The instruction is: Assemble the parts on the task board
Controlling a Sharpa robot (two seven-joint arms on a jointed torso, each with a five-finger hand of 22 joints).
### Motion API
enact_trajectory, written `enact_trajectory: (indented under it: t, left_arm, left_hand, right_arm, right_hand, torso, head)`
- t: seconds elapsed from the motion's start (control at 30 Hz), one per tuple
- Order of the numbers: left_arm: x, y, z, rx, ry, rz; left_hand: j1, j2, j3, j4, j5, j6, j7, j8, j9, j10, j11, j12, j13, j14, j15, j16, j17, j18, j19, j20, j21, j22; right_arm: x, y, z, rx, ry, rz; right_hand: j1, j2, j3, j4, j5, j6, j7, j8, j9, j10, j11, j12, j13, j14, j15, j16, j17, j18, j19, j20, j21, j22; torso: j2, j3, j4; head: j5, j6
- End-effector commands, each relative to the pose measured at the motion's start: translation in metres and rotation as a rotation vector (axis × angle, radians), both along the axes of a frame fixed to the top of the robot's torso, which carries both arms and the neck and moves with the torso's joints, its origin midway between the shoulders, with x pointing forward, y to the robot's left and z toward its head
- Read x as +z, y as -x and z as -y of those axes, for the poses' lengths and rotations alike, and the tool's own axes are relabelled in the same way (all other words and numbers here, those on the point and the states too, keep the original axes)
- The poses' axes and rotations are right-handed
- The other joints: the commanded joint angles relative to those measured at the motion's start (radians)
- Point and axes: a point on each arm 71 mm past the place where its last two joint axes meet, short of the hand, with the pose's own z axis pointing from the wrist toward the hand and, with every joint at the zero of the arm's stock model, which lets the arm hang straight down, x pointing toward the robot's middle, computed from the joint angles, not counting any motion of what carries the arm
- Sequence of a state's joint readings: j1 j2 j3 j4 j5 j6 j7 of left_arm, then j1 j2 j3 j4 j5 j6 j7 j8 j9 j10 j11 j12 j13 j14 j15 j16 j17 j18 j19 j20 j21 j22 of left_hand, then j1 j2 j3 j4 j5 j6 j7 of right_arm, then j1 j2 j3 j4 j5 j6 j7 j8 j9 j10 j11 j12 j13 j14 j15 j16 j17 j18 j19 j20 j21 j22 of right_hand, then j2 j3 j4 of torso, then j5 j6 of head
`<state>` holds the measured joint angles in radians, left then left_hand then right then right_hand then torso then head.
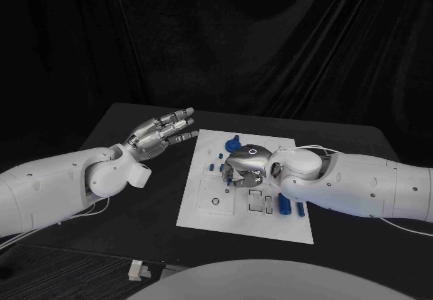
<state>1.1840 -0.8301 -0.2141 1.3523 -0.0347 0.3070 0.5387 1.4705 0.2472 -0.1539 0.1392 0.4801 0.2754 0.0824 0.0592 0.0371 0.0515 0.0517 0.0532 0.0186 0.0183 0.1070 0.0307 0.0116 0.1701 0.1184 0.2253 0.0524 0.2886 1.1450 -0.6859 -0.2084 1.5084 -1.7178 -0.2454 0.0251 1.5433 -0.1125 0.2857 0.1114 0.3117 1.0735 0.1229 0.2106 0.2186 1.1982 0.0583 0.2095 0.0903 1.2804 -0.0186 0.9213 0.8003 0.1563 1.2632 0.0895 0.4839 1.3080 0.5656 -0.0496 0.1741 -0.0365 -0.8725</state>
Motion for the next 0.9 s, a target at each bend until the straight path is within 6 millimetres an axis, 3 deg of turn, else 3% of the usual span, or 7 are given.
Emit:
enact_trajectory:
  t: [0.03,0.43,0.9]
  left_arm:
    - [0.001,0.0,0.002,-0.001,0.019,0.003]
    - [0.0,0.0,0.004,-0.009,0.02,-0.002]
    - [-0.002,0.0,0.005,-0.014,0.019,-0.007]
  left_hand:
    - [-0.005,-0.001,-0.001,-0.004,0.005,0.0,0.004,0.005,0.002,0.0,0.005,0.006,0.001,-0.002,-0.005,-0.003,-0.001,0.011,-0.002,-0.007,-0.004,-0.001]
    - [-0.007,0.0,0.0,-0.005,0.005,0.001,0.005,0.006,0.002,-0.001,0.005,0.006,0.001,-0.002,-0.005,-0.003,-0.001,0.011,-0.001,-0.009,-0.004,0.002]
    - [-0.007,0.0,0.0,-0.005,0.005,0.002,0.005,0.006,0.002,-0.001,0.005,0.006,0.001,-0.002,-0.005,-0.003,-0.001,0.011,-0.001,-0.009,-0.004,0.002]
  right_arm:
    - [-0.004,0.001,0.0,-0.001,0.026,-0.006]
    - [-0.009,0.002,0.0,-0.004,0.025,-0.013]
    - [-0.015,0.006,-0.001,0.0,0.021,-0.025]
  right_hand:
    - [0.005,-0.004,0.003,-0.005,0.005,-0.009,0.001,-0.005,-0.001,0.005,0.001,-0.001,0.002,0.002,0.003,-0.006,-0.003,0.007,-0.003,-0.004,-0.006,0.047]
    - [0.005,-0.004,0.005,-0.006,0.005,-0.009,0.001,-0.007,-0.001,0.005,0.001,-0.002,0.001,0.001,0.003,-0.007,-0.004,0.008,-0.005,-0.004,-0.009,0.046]
    - [0.007,-0.005,0.006,-0.009,0.005,-0.009,0.001,-0.009,-0.001,0.006,0.001,-0.003,0.001,-0.001,0.003,-0.01,-0.007,0.008,-0.006,-0.004,-0.01,0.046]
  torso:
    - [0.001,0.0012,0.0015]
    - [0.0,-0.0003,-0.0039]
    - [0.0,-0.0007,-0.0024]
  head:
    - [-0.004,0.0]
    - [0.001,0.0]
    - [0.004,0.0]
